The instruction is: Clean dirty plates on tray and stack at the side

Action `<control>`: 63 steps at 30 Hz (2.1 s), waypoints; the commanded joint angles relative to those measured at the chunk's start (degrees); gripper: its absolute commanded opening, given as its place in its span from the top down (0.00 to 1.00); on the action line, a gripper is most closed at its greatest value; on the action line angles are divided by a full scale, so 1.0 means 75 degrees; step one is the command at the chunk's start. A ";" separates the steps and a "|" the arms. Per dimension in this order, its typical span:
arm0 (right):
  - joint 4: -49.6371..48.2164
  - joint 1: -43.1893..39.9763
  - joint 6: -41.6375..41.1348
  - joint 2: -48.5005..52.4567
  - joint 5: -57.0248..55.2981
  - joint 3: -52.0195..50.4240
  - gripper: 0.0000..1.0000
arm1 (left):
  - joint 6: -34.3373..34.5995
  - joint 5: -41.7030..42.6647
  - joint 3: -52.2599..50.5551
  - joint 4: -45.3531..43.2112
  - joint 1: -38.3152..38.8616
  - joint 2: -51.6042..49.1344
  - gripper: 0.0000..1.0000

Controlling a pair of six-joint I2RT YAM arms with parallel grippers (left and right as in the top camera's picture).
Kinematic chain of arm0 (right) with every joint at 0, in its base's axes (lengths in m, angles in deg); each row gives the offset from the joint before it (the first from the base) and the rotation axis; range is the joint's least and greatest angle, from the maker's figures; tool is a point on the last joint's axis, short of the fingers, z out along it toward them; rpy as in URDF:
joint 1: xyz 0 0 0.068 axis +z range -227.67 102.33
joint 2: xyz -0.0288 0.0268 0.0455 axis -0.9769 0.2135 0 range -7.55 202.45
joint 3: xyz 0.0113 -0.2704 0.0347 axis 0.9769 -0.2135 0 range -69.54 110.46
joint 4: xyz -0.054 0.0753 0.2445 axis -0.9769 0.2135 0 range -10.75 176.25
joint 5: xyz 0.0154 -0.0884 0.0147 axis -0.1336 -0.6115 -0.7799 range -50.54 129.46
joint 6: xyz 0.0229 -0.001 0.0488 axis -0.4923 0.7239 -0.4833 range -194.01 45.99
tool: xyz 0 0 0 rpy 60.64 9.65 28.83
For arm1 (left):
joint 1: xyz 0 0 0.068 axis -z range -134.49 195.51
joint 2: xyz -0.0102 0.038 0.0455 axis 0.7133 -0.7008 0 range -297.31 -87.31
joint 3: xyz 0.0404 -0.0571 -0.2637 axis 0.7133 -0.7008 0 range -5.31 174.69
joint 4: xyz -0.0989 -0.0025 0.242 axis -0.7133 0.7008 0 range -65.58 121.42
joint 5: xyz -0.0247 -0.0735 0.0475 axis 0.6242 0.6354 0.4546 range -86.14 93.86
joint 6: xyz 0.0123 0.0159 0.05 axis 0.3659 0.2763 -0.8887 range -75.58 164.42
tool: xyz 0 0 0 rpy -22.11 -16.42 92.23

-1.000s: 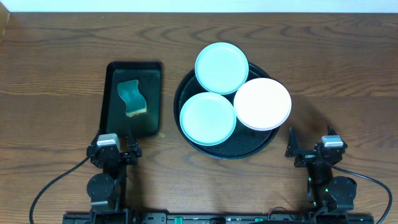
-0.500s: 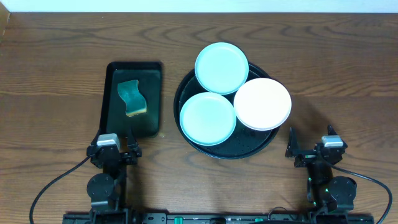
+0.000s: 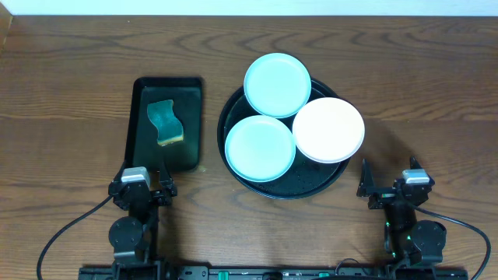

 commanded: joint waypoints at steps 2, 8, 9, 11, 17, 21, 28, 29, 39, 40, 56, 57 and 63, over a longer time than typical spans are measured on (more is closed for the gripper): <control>0.0026 0.0038 0.0117 -0.0035 -0.0064 -0.0020 0.01 | 0.0012 -0.0242 -0.0117 0.0329 0.0032 0.0047 0.20; 0.0026 0.0038 0.0117 -0.0035 -0.0067 -0.0020 0.01 | 0.0012 -0.0242 -0.0117 0.0329 0.0032 0.0047 0.20; 0.0026 0.0038 0.0117 -0.0035 -0.0064 -0.0020 0.01 | 0.0012 -0.0242 -0.0117 0.0329 0.0032 0.0047 0.20; 0.0026 0.0038 0.0117 -0.0032 -0.0064 -0.0020 0.01 | 0.0012 -0.0242 -0.0117 0.0329 0.0032 0.0047 0.20; 0.0026 0.0038 0.0117 -0.0032 -0.0064 -0.0020 0.01 | 0.0012 -0.0242 -0.0117 0.0329 0.0032 0.0047 0.20; 0.0026 0.0038 0.0114 -0.0035 -0.0067 -0.0020 0.01 | 0.0012 -0.0242 -0.0117 0.0329 0.0032 0.0047 0.20; 0.0023 0.0038 0.0117 -0.0032 -0.0067 -0.0020 0.01 | 0.0012 -0.0242 -0.0117 0.0329 0.0032 0.0047 0.20; 0.0026 0.0038 0.0117 -0.0032 -0.0064 -0.0020 0.01 | 0.0012 -0.0242 -0.0117 0.0329 0.0032 0.0047 0.20; 0.0023 0.0038 0.0117 -0.0032 -0.0067 -0.0020 0.01 | 0.2168 0.1979 -0.0117 0.0114 0.0032 0.0047 0.20; 0.0026 0.0038 0.0117 -0.0035 -0.0064 -0.0020 0.01 | 0.2984 0.2821 -0.0114 0.0090 0.0032 0.0047 0.20; 0.0023 0.0038 0.0114 -0.0035 -0.0064 -0.0020 0.01 | 0.5004 0.4065 0.0178 -0.4167 0.0023 0.0047 0.20; 0.0026 0.0038 0.0117 -0.0032 -0.0067 -0.0020 0.01 | 0.4963 0.3756 0.0344 -0.4130 0.0023 0.0035 0.20; 0.0026 0.0038 0.0117 -0.0035 -0.0067 -0.0020 0.01 | 0.3558 0.3177 0.1920 -0.2978 0.0023 -0.0839 0.20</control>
